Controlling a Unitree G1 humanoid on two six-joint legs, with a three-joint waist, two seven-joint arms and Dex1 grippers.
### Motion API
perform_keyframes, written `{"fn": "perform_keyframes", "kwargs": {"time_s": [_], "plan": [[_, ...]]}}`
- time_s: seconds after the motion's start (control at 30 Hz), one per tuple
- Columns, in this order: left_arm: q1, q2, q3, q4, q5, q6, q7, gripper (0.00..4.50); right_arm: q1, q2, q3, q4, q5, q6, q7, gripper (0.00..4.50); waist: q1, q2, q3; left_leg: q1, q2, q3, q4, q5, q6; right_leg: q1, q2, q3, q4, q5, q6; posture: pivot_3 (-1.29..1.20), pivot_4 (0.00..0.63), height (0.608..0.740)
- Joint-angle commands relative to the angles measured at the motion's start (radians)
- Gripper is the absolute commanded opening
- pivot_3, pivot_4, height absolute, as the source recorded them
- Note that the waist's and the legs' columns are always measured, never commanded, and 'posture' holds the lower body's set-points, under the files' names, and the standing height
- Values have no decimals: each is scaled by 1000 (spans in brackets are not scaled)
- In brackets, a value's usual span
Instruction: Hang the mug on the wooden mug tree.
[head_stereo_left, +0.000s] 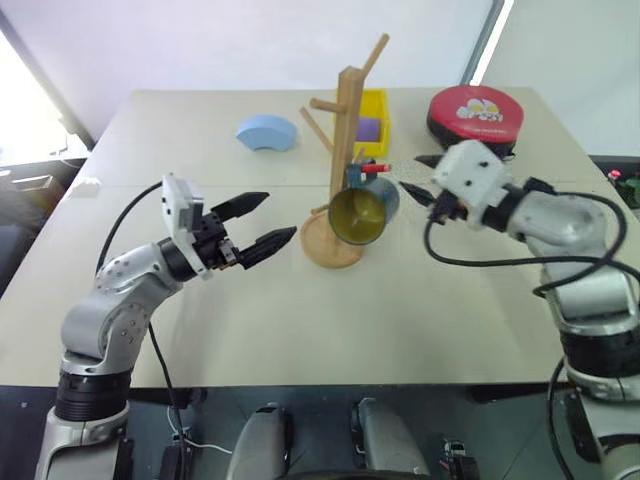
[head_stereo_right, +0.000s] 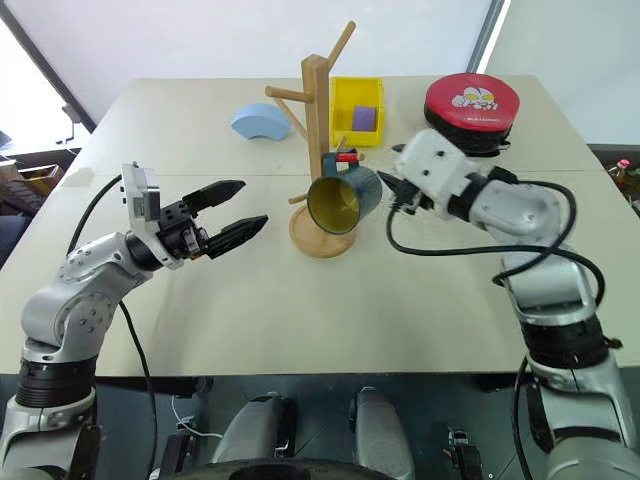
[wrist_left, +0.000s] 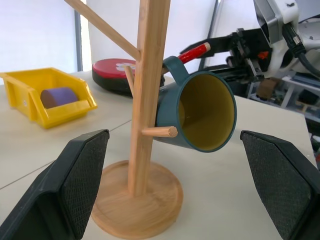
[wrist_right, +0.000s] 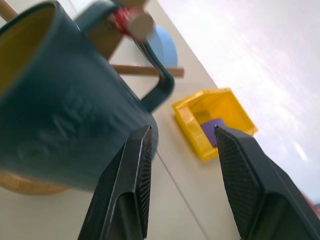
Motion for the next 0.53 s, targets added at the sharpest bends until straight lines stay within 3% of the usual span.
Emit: {"fn": "perform_keyframes", "kwargs": {"time_s": [0.03, 0.13, 0.27, 0.53], "plan": [[28, -14, 51, 97, 104, -82, 89, 4500, 132, 86, -176, 33, 125, -43, -42, 1973, -1, 0, 0, 1, 0, 0, 0, 0, 0, 1, 0, 0, 0, 0, 0, 0, 150, 735], [45, -39, 70, 214, 204, -165, 179, 4500, 241, 194, -251, 110, 176, -109, -99, 1973, -1, -1, 0, 1, 1, 0, 0, 0, 0, 0, 2, 0, 1, 0, 0, 0, 150, 735], [76, -70, 89, 275, 283, -239, 262, 4500, 311, 273, -248, 166, 162, -216, -148, 1973, -5, 0, 0, 1, 1, 1, 0, 0, 0, -2, 2, 1, 2, 0, 1, 0, 150, 735], [147, -84, 101, 260, 283, -246, 257, 4500, 352, 294, -196, 212, 151, -293, -172, 1973, -2, 0, 0, 1, 1, 1, 0, 0, 0, -1, 1, 1, 2, 0, 1, 0, 150, 735]]}}
